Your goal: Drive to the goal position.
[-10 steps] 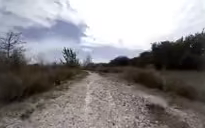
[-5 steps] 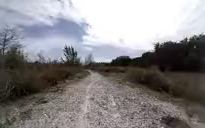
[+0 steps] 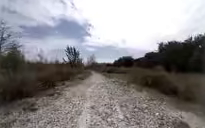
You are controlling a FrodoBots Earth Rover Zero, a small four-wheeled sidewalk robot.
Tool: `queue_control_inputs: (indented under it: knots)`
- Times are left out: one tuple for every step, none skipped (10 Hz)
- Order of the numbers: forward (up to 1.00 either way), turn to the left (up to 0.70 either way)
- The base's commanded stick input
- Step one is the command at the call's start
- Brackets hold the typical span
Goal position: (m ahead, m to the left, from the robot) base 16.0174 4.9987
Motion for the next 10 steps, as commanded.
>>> queue_control_inputs:
  knots:
    - [0.7, 0.0]
    - [0.7, 0.0]
    - [0.7, 0.0]
    - [0.7, 0.0]
    - [0.7, 0.0]
    - [0.7, 0.0]
    - [0.7, 0.0]
    - [0.7, 0.0]
    - [0.7, 0.0]
    - [0.7, 0.0]
